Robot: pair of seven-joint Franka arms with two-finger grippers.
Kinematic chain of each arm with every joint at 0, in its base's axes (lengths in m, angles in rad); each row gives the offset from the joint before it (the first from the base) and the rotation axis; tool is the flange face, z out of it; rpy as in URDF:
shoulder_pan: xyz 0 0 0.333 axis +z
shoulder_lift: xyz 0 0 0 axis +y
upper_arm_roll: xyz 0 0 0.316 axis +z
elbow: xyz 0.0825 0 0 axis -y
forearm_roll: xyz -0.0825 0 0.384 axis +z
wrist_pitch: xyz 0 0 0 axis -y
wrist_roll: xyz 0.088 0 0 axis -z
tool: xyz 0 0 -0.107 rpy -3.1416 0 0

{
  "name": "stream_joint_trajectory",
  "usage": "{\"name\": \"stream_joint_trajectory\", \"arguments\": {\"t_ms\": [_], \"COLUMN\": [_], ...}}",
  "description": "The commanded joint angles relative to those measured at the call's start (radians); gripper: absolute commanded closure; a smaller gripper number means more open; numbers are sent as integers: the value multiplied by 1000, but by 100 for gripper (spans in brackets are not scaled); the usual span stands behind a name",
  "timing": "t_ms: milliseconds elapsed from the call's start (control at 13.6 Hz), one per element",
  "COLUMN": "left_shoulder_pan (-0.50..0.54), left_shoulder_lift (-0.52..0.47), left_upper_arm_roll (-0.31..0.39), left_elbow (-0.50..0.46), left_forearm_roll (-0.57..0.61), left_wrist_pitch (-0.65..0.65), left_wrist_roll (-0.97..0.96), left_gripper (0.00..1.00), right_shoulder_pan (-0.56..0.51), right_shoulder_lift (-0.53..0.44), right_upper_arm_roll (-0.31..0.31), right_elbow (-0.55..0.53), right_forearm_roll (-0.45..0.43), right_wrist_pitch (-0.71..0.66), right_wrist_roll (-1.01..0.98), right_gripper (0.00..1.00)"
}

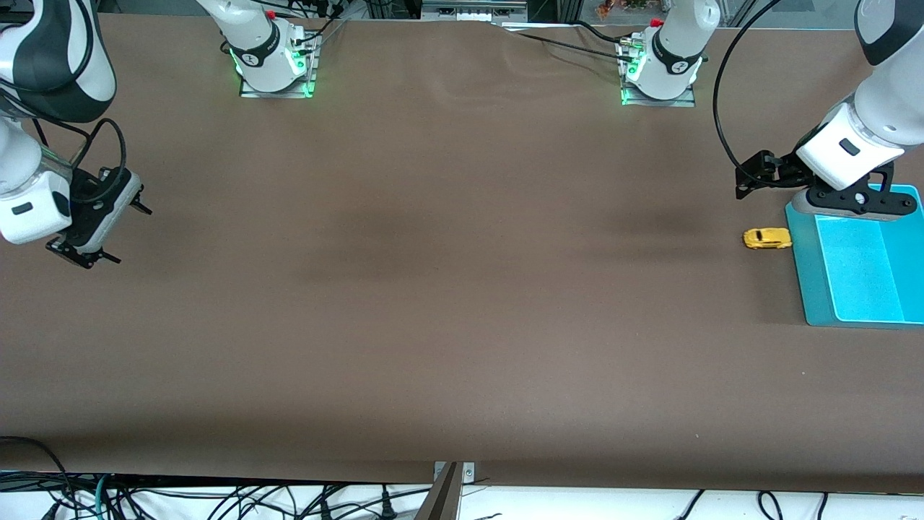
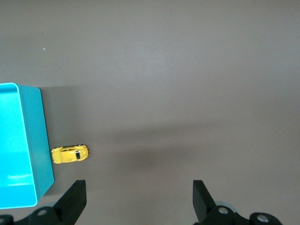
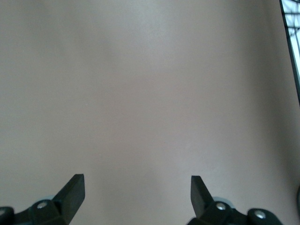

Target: Wind and store yellow beetle car

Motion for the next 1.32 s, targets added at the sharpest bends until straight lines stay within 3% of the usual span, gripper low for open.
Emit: {"name": "stream_joint_trajectory", "arguments": {"t_ms": [0,293,587,954,1247], "left_shoulder_pan": [1,9,83,182,186], "left_shoulder_lift": [-7,-28,-45,-64,-53], "left_upper_arm_roll": [-1,-3,-3,8,161], "left_elbow": [21,-26,-135,-279,-433], "left_forearm_roll": [-1,3,2,3,3], "left_wrist_pitch": [-50,-44,-9,42,203], "left_wrist_roll": [0,12,118,465,829], "left_gripper": [0,0,0,0,0], "right_shoulder_pan": [24,38,63,124,124], "right_shoulder_lift": [-17,-37,-81,-126,-118], "right_upper_arm_roll": [-31,-57,-72,-80,-80], "right_elbow": [29,39,52,97,126], "right_forearm_roll": [2,8,20,88,108], "right_wrist_pitch": [-57,-135,-235,-340,-356], "right_wrist_roll": [96,374,676,1087,1128], "right_gripper": [0,0,0,0,0]}}
